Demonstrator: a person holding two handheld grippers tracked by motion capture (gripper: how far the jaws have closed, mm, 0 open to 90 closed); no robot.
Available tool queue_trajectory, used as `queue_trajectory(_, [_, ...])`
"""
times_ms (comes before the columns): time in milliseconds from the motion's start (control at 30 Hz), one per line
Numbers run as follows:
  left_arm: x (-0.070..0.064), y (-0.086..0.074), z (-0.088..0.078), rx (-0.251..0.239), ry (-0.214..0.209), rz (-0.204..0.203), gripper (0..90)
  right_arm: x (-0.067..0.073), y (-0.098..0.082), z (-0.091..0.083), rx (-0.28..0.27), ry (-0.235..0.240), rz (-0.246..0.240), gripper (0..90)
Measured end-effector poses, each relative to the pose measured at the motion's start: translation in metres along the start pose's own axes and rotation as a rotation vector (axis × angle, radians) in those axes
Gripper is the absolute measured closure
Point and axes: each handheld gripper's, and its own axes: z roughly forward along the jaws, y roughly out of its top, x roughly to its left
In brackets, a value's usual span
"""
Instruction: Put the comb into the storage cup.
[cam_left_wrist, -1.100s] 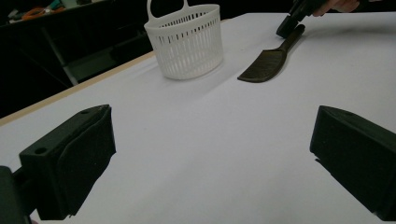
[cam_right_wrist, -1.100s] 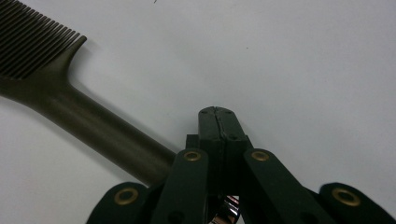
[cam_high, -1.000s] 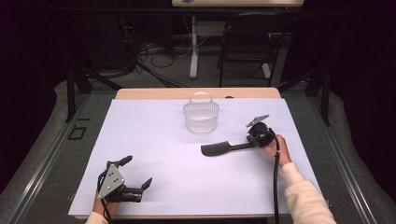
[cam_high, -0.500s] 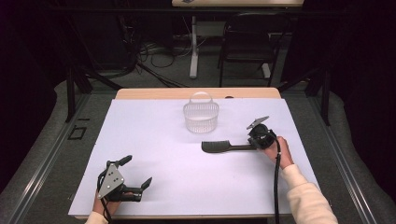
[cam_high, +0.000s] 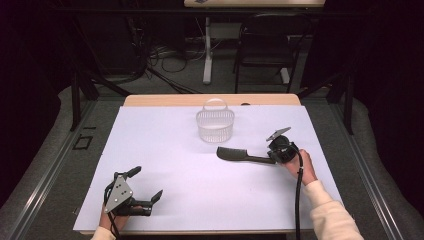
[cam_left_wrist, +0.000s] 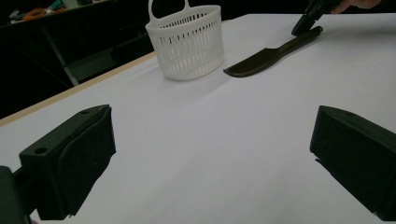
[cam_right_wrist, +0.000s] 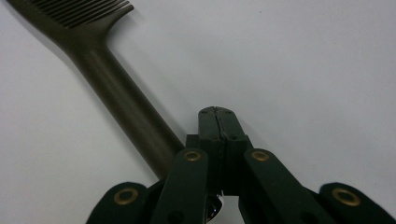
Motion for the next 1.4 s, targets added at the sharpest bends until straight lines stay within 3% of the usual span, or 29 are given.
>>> queue_trajectory(433, [0.0, 0.0, 0.0, 0.001, 0.002, 0.001, 0.3, 0.004, -0.001, -0.005, 0.011, 0.011, -0.014, 90.0])
queue_trajectory(533, [0.0, 0.0, 0.0, 0.0, 0.001, 0.003, 0.3, 0.003, -0.001, -0.007, -0.015, -0.004, -0.016, 90.0])
queue_trajectory(633, [0.0, 0.0, 0.0, 0.0, 0.0, 0.0, 0.3, 0.001, 0.001, -0.013, -0.054, -0.003, -0.029, 82.0])
queue_trajectory(933, [0.0, 0.0, 0.0, 0.001, 0.002, -0.001, 0.3, 0.002, 0.005, -0.026, -0.073, 0.036, -0.078, 61.1])
queue_trajectory(1400, [0.0, 0.0, 0.0, 0.001, 0.002, -0.003, 0.2, 0.008, 0.016, -0.037, -0.044, 0.117, -0.15, 30.4])
